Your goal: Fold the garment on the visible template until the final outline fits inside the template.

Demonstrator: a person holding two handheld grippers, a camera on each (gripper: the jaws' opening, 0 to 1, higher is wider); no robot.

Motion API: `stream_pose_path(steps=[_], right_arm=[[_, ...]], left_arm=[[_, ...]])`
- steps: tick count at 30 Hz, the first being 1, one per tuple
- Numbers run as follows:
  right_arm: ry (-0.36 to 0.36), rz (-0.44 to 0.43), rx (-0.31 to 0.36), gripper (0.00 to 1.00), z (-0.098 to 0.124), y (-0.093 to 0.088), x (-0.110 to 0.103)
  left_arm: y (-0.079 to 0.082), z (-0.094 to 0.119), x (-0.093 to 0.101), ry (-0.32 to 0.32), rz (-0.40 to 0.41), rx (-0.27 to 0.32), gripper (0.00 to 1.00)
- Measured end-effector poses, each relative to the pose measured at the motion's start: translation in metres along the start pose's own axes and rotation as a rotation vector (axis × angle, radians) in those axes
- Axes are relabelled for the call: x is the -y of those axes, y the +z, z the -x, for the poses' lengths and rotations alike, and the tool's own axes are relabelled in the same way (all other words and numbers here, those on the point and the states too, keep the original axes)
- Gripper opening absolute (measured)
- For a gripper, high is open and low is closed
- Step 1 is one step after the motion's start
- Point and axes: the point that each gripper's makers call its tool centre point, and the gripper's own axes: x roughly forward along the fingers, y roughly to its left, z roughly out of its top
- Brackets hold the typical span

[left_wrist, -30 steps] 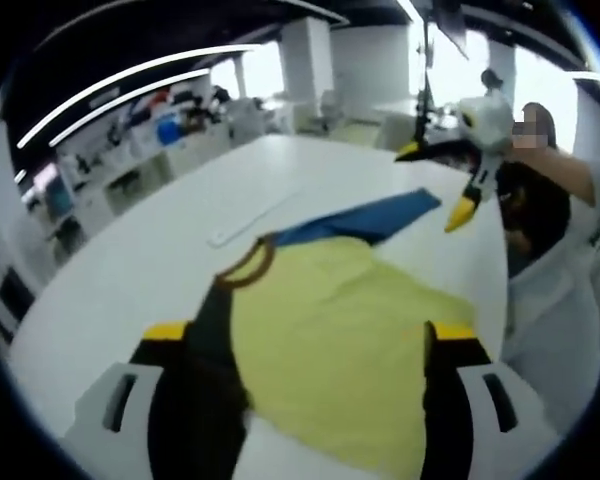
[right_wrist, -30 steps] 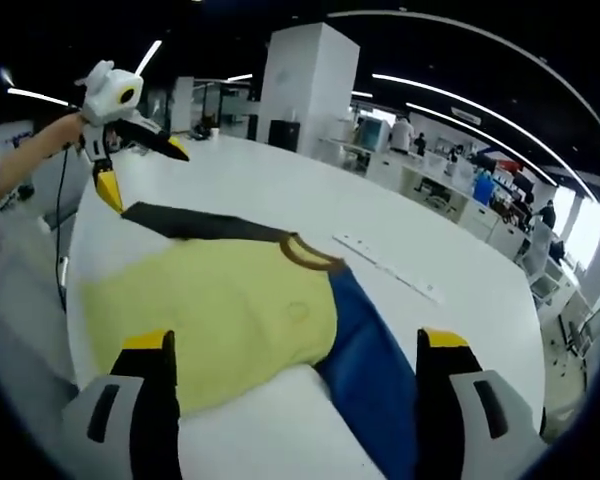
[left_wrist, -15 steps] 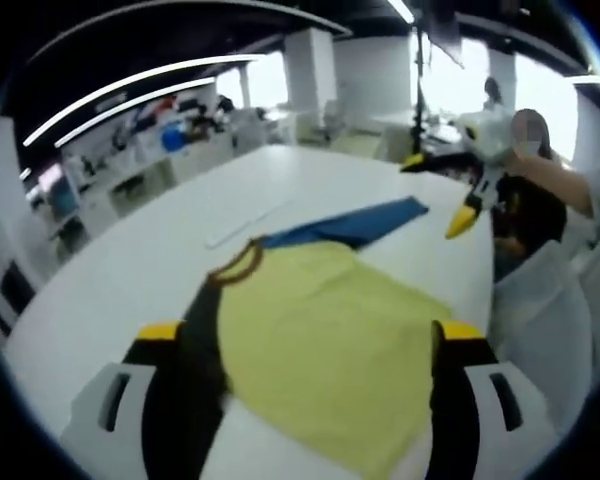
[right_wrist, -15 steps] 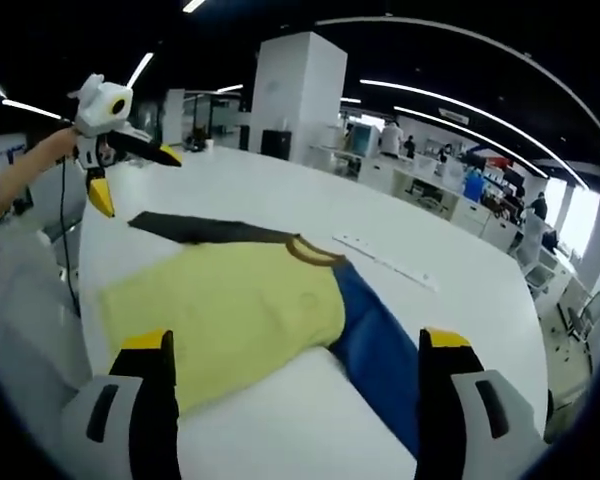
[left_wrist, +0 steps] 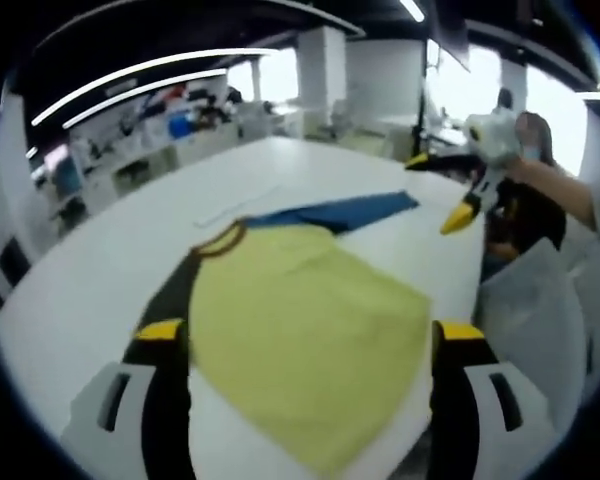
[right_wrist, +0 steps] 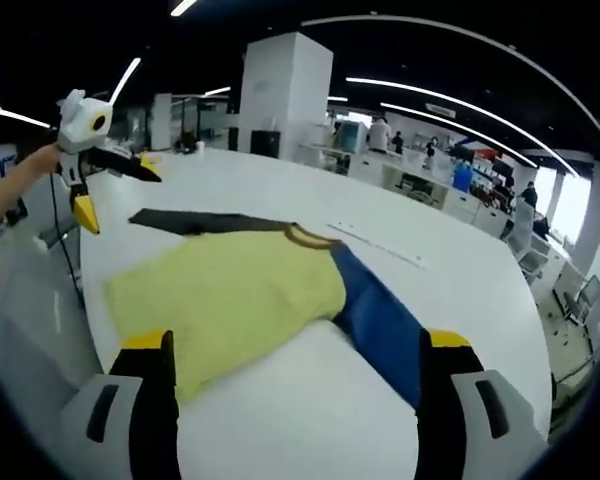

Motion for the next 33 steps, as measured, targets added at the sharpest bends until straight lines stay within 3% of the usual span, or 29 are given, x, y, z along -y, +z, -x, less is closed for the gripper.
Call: stream_pose_path(steps=[12,17,21,28,33], right_arm=[[0.042,-0.011,-0.043,1.00,0.006,-0.038,-0.040],[0.061,-0.001,-0.089,0.97,0.001,-0.061,-0.054],[0.084,-0.022,-0.111,0.96,0.000,-0.073,-0.064],[0.105,-0.035,-0.119,0.95,-0.001,-0.077,-0.073],[0.108,-0.035,-0.113,0.95,-0.003,-0.073,-0.074]], left_arm=[[-0.036,0.002,0.016,0.028,0.023,-0.038,0.93],[-0.057,-0.001,0.023,0.018,0.048,-0.046,0.88],[-0.076,-0.001,0.027,0.020,0.039,-0.086,0.84],[-0.110,0.007,0.024,0.047,-0.044,-0.170,0.71],[-0.128,0.013,0.023,0.046,-0.010,-0.213,0.60]])
